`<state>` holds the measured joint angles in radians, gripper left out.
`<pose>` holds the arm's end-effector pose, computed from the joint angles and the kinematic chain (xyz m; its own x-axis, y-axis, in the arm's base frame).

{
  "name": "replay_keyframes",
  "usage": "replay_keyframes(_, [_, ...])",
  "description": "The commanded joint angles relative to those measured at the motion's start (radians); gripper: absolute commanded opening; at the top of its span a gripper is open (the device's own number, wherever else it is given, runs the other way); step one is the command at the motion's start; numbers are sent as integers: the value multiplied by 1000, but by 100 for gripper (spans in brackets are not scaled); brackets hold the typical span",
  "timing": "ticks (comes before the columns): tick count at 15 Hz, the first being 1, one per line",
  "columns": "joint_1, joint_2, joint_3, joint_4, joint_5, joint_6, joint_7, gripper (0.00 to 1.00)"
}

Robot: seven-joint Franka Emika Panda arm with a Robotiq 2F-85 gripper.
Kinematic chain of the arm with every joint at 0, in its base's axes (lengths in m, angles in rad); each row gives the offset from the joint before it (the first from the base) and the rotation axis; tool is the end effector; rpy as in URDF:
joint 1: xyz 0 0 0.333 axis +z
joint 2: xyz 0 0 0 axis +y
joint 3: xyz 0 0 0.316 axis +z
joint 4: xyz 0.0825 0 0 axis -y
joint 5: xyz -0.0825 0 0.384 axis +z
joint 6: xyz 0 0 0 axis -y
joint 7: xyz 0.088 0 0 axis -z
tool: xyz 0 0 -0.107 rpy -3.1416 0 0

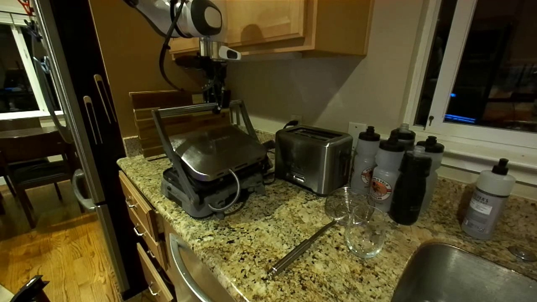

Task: Open the top of the grill

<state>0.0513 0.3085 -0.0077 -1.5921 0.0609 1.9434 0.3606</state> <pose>0.6563 0.0333 0.4597 0.9432 -0.3317 0.0200 -0.3298 -0.9417 -0.0666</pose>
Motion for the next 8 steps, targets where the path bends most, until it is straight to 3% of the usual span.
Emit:
replay_keyframes(1, [-21, -78, -45, -50, -51, 14, 27, 5])
replay_keyframes(8, [-81, -137, -126, -82, -141, 18, 83, 5])
